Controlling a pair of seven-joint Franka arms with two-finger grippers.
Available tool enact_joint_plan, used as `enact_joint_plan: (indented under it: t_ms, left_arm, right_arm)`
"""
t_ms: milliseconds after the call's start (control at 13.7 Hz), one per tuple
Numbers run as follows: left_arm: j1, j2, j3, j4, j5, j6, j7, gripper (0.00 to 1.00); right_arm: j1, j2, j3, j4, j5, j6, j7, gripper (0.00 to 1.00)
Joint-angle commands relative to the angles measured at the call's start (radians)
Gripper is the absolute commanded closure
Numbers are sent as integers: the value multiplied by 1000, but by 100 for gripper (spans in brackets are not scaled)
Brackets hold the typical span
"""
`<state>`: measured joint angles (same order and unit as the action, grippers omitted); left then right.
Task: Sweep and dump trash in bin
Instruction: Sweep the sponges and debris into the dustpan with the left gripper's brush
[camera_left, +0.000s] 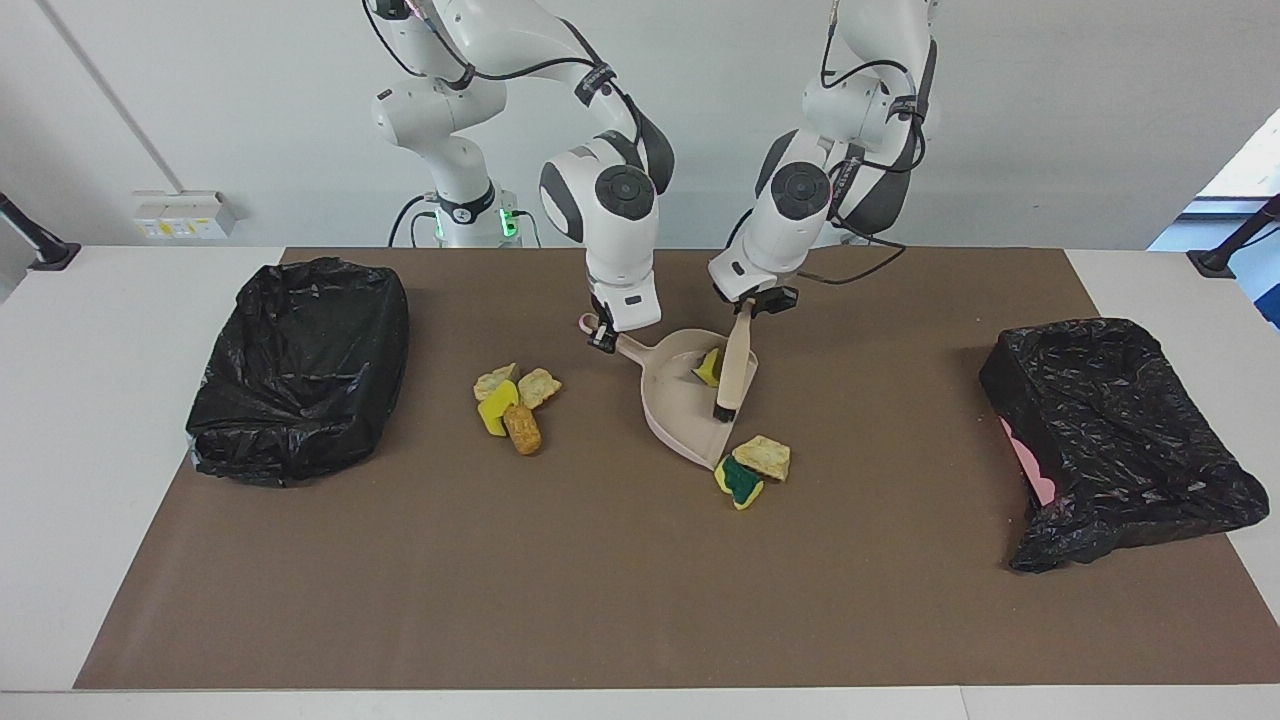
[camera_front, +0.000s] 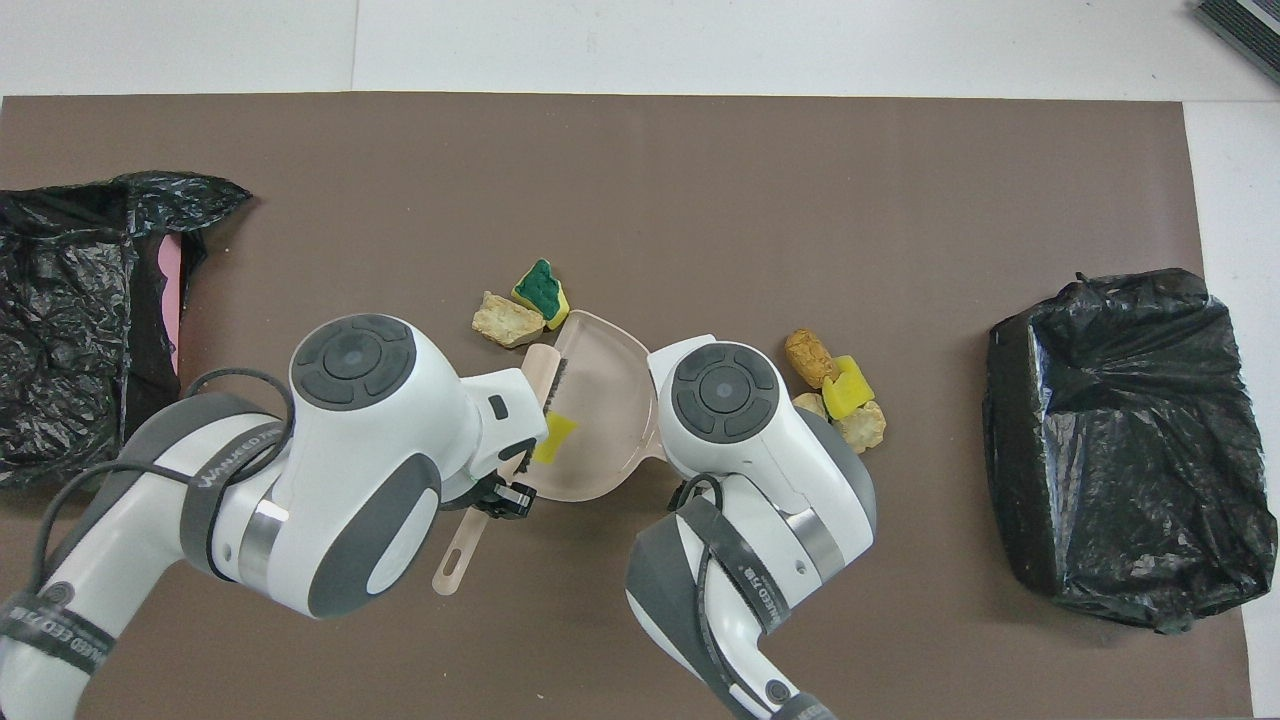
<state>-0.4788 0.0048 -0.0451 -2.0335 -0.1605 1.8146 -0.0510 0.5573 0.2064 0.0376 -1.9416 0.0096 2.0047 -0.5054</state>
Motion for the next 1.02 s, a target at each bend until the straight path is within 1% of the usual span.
enact_joint_plan:
  t_ms: [0,73,219,365,438,510,583,656,802,948]
  left_arm:
    - [54,41,1,65,-4,-17,69,100]
    - [71,66,1,99,-4,-21,98,100]
    - [80,76,1,107,-4,-9,123,100]
    - [95,101,1,110,34,76,205,100]
    - [104,122,1,121,41,94,223,100]
    - [136,141,1,145,45,98,258,100]
    - [163,171,1,198,62,83,313,100]
    - [176,210,2,249,84,77,327,100]
    - [222,288,-1,327,151,75,351,100]
    - [252,339,-1,386,162,75,391,100]
  right_arm:
    - [-8,-4,4,-5,-14,-17,22,100]
    - [-10,-4,4,-7,-14,-18,25,100]
    - [-10,-4,4,-7,-13,-23,47,100]
    - [3,-12,2,-7,-23,-55,131,100]
    - [3,-15,4,-7,-42,-53,166,100]
    - [3,-15,4,-7,-46,-49,172,100]
    - [3,-13,4,-7,-51,-46,174,100]
    - [3,-13,5,-7,-50,-43,188,100]
    - [6,-15,8,-7,-51,-41,220,100]
    - [15,-15,8,-8,-50,-38,222,100]
